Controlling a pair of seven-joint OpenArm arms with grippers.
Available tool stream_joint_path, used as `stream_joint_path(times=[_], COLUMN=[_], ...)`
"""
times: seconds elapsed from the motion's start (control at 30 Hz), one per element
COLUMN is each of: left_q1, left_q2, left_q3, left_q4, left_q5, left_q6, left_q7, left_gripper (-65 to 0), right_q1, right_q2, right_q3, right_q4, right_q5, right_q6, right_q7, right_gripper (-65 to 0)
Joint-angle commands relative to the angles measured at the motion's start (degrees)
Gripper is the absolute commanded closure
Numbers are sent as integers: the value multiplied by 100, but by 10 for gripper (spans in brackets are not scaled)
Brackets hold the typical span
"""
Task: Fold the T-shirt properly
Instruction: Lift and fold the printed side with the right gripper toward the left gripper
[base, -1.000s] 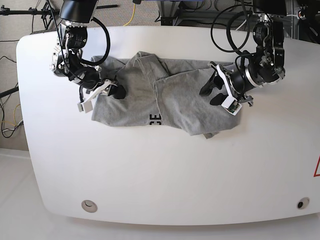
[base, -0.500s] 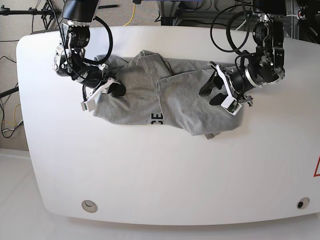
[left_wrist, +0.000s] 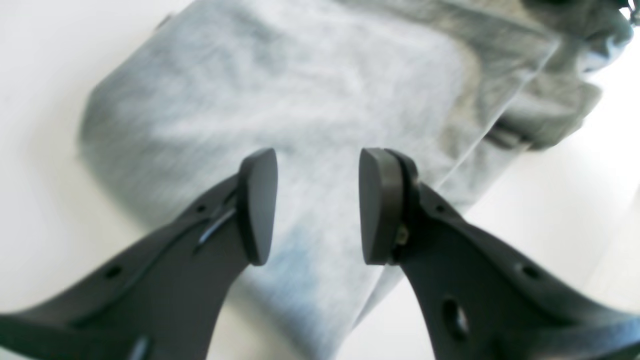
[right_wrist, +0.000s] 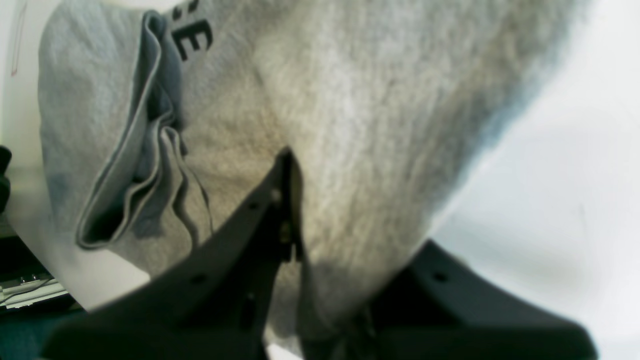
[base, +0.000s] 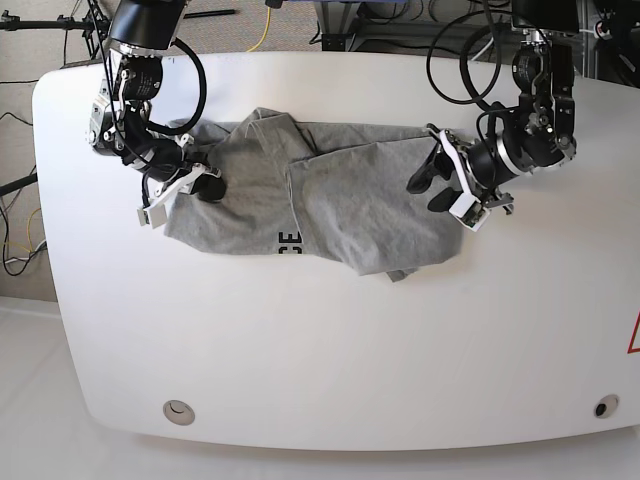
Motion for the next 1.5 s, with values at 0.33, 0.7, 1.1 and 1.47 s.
stream_joint_path(times=[0.33, 0.7, 1.1, 1.47], left_q1=[-97, -71, -71, -53], left_q2=[184, 544, 615, 606], left_q3=[-14, 4, 13, 21], left_q4=[-361, -730, -1425, -2014], left_q5=[616, 1320, 1364, 1355], left_q6=[-12, -12, -12, -12], left_q7=[-175, -175, -465, -772], left_gripper=[-241, -5, -4, -3], right_q1=[79, 79, 79, 70], right_q2=[39, 39, 39, 171], right_q3=[19, 11, 11, 28], right_q4=[110, 110, 110, 479], right_q5=[134, 143, 152, 161], right_q6=[32, 32, 32, 32], right_q7=[103, 94, 94, 85], right_gripper=[0, 0, 0, 0])
